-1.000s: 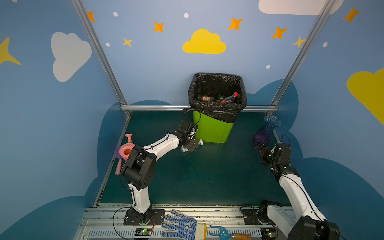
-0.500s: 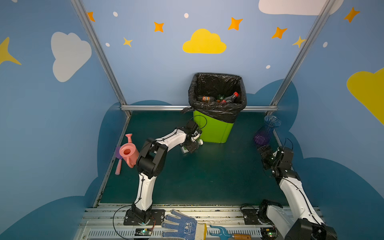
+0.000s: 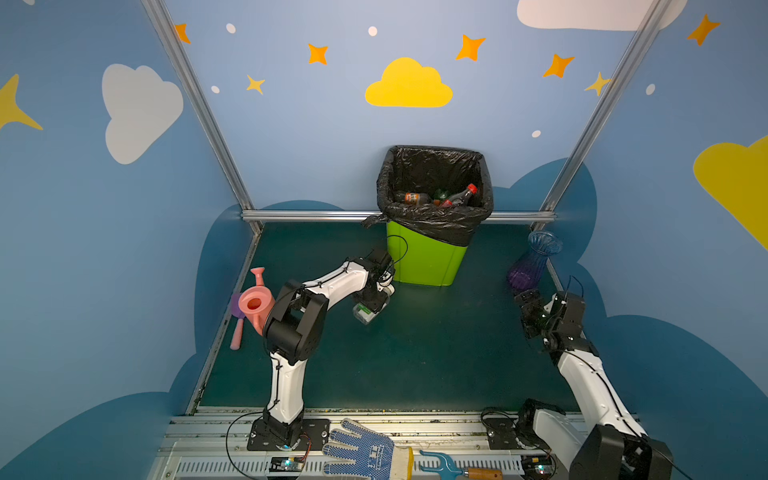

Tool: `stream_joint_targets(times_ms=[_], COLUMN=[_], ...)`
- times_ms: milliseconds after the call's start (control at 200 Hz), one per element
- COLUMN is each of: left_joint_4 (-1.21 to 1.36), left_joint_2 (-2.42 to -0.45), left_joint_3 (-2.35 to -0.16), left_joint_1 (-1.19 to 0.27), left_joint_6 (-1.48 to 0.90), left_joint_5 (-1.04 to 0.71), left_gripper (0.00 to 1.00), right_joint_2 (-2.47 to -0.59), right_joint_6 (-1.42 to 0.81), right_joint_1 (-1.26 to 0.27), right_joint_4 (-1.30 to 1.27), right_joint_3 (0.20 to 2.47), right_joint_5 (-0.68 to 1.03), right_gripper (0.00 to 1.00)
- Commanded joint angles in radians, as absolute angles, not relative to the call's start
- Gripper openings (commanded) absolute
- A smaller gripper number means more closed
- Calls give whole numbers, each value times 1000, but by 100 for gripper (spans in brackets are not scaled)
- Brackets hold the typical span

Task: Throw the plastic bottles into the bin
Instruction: 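Close the left gripper on the white-capped lime-label bottle, then lift the lime-label bottle with the left gripper over the bin and release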

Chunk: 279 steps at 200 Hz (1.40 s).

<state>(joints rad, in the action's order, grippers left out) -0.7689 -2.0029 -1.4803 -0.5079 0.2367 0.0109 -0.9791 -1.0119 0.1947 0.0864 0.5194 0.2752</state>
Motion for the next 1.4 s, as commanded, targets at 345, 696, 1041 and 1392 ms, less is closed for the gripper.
stream_joint_targets(times_ms=[345, 696, 1041, 1392], left_joint_4=[-941, -947, -863, -615], left_joint_2=[-2001, -2089, -1963, -1443], left_joint_3=[-1501, -1551, -1481, -1372], left_joint_1=[-549, -571, -569, -454], left_joint_6=[101, 114, 76, -44], left_joint_5=[32, 52, 9, -19], left_gripper=[79, 76, 49, 38], right_joint_2=[-986, -953, -951, -963], right_joint_6=[-1024, -1023, -1028, -1024], right_joint_1=[200, 210, 222, 228], right_joint_4=[64, 82, 80, 71], right_joint_3=[508, 489, 478, 502], right_joint_5=[307, 297, 308, 323], right_gripper=[94, 94, 94, 94])
